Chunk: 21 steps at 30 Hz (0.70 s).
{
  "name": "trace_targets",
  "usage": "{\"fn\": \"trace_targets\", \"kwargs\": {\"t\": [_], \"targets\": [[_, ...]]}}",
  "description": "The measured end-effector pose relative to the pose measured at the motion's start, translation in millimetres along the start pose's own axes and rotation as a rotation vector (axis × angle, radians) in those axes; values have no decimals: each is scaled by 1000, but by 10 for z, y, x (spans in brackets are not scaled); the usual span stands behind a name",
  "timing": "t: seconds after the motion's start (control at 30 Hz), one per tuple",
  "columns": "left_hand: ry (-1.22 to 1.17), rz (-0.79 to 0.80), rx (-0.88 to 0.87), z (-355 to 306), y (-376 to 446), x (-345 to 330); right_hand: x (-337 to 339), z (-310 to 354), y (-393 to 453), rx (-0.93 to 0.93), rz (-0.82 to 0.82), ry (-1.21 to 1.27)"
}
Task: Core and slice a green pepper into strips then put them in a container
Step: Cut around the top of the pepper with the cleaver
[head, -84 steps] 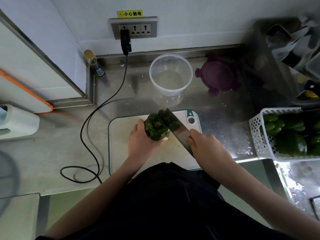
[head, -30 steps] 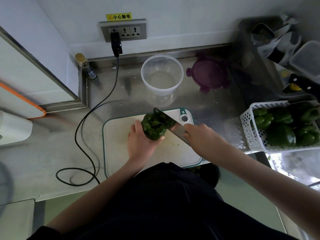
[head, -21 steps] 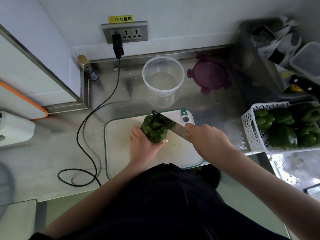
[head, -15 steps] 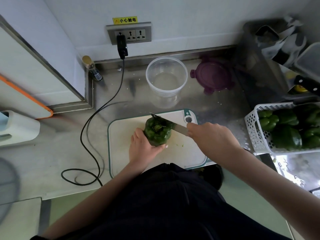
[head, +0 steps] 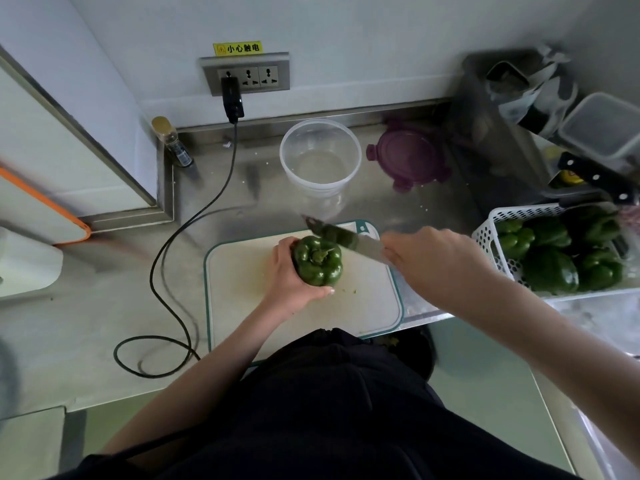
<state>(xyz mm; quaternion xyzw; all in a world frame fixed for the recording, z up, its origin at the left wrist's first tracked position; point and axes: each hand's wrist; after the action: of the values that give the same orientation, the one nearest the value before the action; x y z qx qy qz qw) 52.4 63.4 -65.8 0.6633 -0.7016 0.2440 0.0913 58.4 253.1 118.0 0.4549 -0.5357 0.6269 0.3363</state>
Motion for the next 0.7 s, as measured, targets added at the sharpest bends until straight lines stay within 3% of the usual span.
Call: {"fn": "trace_targets", "kwargs": {"t": [0.13,0.33,0.7], "targets": [[134,57,-76,-3,-7,6,131,-110,-101,-104,-59,273],[369,120,-231,0,-59,75,-138,-86,-269,-282,242,599],[164,117,-239,25,-21,30,-355,-19,-371,-292,254,665]]}}
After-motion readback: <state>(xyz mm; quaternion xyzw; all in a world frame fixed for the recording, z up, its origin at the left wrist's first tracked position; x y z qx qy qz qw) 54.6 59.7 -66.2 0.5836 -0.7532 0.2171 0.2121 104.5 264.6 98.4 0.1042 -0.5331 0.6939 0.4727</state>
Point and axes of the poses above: each hand's wrist, its own y-axis towards the middle knuckle, its own x-axis out of the back of the hand, z = x × y, and after that the axes turned 2 degrees about y, right-handed
